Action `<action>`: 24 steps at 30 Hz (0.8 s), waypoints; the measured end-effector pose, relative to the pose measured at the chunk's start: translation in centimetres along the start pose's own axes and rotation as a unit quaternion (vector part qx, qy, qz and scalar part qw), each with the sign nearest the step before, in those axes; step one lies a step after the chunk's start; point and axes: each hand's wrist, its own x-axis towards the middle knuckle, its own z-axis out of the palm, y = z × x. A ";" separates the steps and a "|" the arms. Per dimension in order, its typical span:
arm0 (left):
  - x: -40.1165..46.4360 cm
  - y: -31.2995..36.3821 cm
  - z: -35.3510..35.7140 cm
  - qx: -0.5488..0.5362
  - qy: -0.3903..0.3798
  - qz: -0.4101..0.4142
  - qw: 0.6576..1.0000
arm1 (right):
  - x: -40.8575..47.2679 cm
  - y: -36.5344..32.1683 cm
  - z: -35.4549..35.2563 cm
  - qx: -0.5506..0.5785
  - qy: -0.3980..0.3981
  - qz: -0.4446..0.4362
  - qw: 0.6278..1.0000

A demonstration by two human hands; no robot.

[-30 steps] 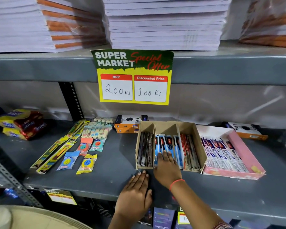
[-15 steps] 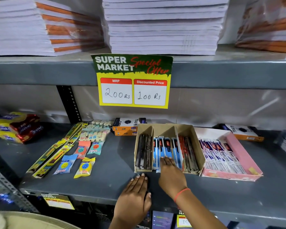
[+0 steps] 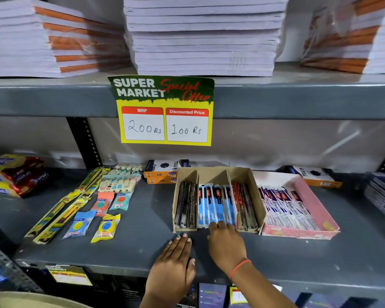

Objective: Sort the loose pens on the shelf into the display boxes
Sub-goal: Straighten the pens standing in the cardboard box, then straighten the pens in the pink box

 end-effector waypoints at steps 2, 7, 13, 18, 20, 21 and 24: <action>0.0 0.0 -0.1 0.015 0.001 -0.007 1.000 | 0.2 0.2 0.0 -0.013 -0.008 -0.008 1.000; 0.1 0.9 0.0 0.024 -0.019 -0.042 0.999 | -1.3 1.0 -1.8 0.025 0.009 -0.029 0.999; 0.5 4.5 1.3 0.046 0.061 -0.007 0.997 | -2.5 7.5 -6.0 0.221 0.297 0.026 0.929; 1.6 6.0 2.1 0.055 0.065 -0.009 0.996 | 0.8 16.0 -6.5 0.051 0.050 0.165 0.984; 1.7 5.7 2.4 0.060 0.078 -0.007 0.995 | 1.6 17.5 -5.5 0.048 -0.039 0.130 0.990; 1.7 5.6 2.5 0.062 0.078 -0.006 0.995 | 2.0 17.8 -5.2 0.044 -0.073 0.103 0.991; 1.7 5.5 2.7 0.063 0.063 0.000 0.996 | 3.0 17.9 -5.0 0.067 -0.140 0.105 0.982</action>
